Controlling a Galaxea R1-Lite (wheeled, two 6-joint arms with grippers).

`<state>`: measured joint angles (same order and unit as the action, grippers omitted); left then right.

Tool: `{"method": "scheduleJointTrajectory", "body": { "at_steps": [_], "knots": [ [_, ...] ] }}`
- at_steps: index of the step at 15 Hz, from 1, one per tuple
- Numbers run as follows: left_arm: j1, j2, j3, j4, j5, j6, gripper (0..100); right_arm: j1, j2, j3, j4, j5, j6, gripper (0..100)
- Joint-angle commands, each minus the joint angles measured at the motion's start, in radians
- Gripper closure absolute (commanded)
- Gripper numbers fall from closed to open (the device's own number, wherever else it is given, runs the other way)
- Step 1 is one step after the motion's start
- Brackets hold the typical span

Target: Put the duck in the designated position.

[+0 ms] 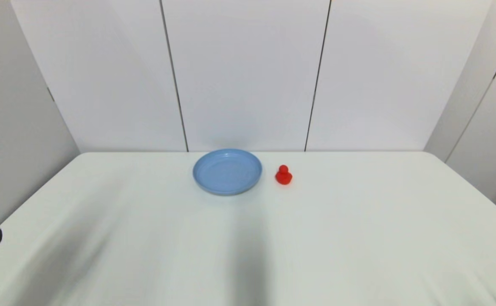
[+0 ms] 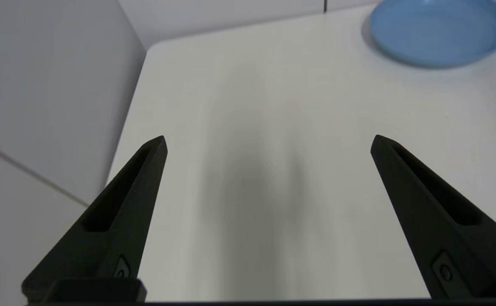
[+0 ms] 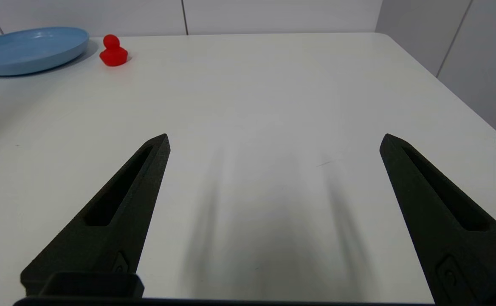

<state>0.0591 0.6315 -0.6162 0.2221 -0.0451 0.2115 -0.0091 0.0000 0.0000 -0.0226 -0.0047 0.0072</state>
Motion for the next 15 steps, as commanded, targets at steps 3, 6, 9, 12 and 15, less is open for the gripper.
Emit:
{"method": "scheduleJointTrajectory", "body": {
  "at_steps": [3,6,9,12,15],
  "knots": [
    [-0.078,-0.397,0.397,-0.067,0.041,-0.057,0,0.0,0.0,0.009,0.0,0.0,0.0,0],
    [-0.064,-0.487,0.518,-0.122,0.024,-0.058,0,0.0,0.0,0.009,0.0,0.0,0.0,0],
    [-0.062,-0.584,0.579,-0.124,0.022,-0.067,0,0.0,0.0,0.009,0.0,0.002,0.0,0],
    [-0.062,-0.631,0.581,-0.127,0.027,-0.127,0,0.0,0.0,0.009,0.0,0.0,0.0,0],
    [-0.062,-0.631,0.584,-0.144,0.027,-0.165,0,0.0,0.0,0.009,0.0,0.0,0.0,0]
  ]
}}
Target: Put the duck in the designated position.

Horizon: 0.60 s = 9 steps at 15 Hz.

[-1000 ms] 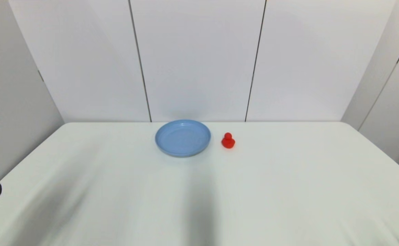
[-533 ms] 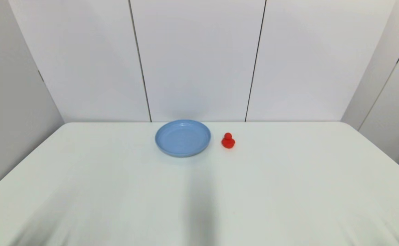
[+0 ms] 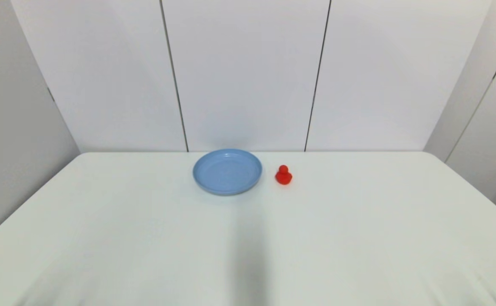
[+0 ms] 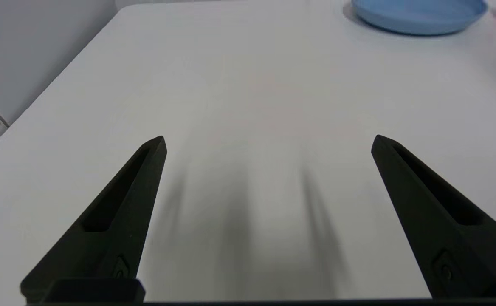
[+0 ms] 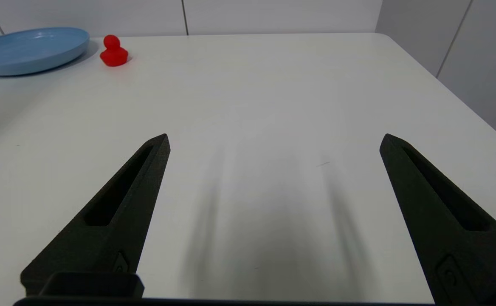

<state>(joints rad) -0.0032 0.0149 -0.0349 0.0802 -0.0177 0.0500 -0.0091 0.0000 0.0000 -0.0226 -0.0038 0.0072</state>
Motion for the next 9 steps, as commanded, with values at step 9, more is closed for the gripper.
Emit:
{"method": "scheduleJointTrajectory", "body": {
  "at_steps": [9],
  "knots": [
    [0.002,-0.015,0.003,-0.002,0.001,-0.007,0,0.0,0.0,0.009,0.0,-0.001,0.0,0]
  ]
}}
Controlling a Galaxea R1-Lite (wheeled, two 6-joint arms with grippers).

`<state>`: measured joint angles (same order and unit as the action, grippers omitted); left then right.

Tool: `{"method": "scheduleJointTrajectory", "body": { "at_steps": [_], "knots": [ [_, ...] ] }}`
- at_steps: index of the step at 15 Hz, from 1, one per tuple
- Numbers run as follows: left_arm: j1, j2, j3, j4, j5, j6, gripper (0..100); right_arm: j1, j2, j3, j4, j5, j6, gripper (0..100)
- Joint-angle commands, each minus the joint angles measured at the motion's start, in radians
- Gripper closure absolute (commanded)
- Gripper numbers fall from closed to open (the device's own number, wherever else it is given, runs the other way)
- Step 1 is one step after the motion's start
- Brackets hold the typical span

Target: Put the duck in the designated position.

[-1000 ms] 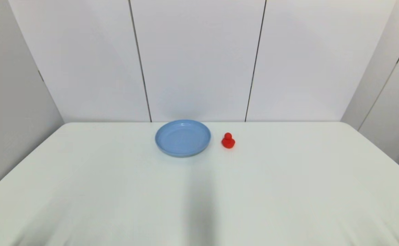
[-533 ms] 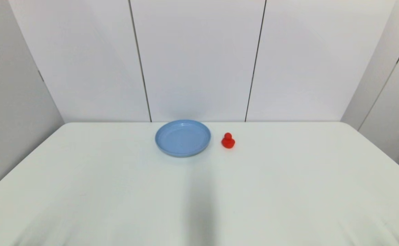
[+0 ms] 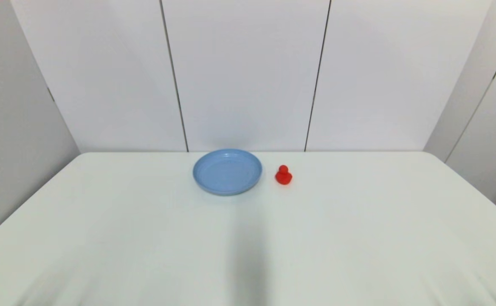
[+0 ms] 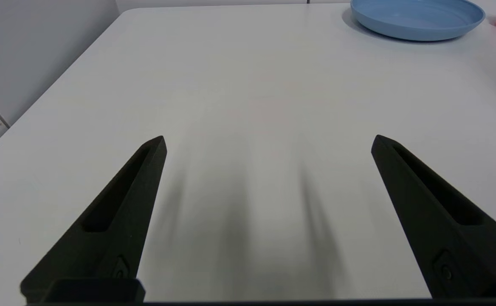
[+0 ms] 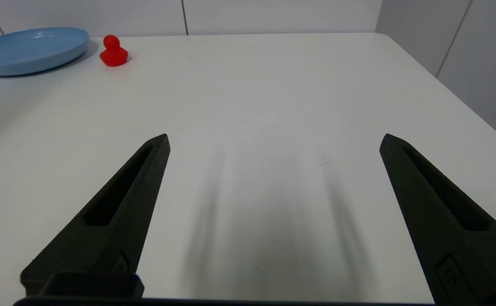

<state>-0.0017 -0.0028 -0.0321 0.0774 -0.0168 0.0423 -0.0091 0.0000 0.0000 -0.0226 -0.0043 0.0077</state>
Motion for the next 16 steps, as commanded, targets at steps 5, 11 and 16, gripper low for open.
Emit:
{"method": "scheduleJointTrajectory", "body": {
  "at_steps": [5,11,16],
  "knots": [
    [0.0,0.003,0.0,0.001,0.0,0.001,0,0.0,0.0,0.009,0.0,0.0,0.0,0],
    [0.0,0.003,0.0,0.001,0.0,0.001,0,0.0,0.0,0.009,0.0,0.001,-0.003,0],
    [0.0,0.003,0.0,0.001,0.0,0.001,0,0.0,0.0,0.009,0.003,0.001,-0.003,0]
  ]
}}
